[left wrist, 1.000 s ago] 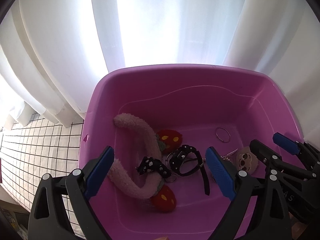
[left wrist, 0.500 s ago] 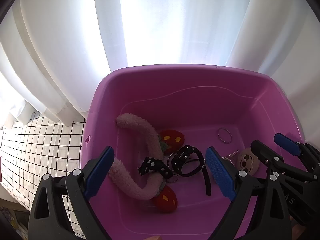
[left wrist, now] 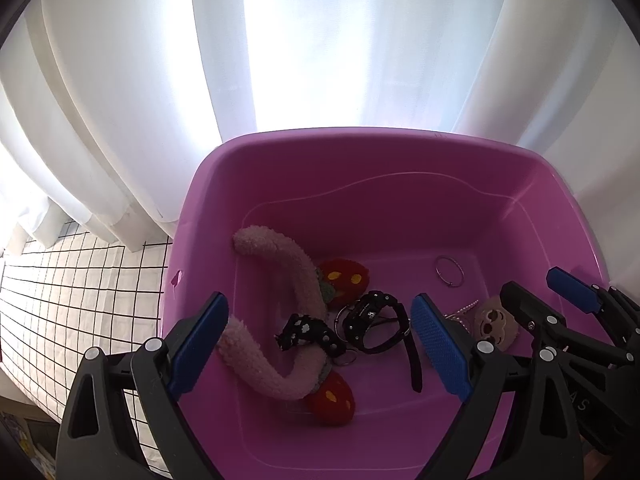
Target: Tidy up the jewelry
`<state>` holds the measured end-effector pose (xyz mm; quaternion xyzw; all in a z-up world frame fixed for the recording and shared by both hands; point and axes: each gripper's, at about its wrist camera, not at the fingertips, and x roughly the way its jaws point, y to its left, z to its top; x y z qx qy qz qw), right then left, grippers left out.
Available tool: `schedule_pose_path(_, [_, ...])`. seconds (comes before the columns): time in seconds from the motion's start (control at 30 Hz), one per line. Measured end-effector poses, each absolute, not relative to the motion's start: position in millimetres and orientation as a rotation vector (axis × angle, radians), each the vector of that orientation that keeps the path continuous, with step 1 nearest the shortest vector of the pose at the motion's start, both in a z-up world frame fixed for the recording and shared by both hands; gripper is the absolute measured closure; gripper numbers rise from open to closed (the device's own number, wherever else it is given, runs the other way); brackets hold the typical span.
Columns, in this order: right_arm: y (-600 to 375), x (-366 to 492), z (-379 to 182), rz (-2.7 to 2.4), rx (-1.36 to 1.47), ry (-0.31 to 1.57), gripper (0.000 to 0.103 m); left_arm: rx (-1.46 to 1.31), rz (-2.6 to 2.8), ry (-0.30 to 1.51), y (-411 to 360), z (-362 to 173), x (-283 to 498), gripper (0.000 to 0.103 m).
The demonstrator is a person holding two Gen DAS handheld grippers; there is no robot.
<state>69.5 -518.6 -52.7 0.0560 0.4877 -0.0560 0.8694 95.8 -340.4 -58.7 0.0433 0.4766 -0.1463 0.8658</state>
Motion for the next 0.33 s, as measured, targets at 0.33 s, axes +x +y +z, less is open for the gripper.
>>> schedule_pose_path(0.33, [-517.8, 70.8, -51.3, -0.115, 0.117, 1.017, 0.042, 0.091, -0.296, 1.000, -342.7, -59.2, 96.7, 0.012])
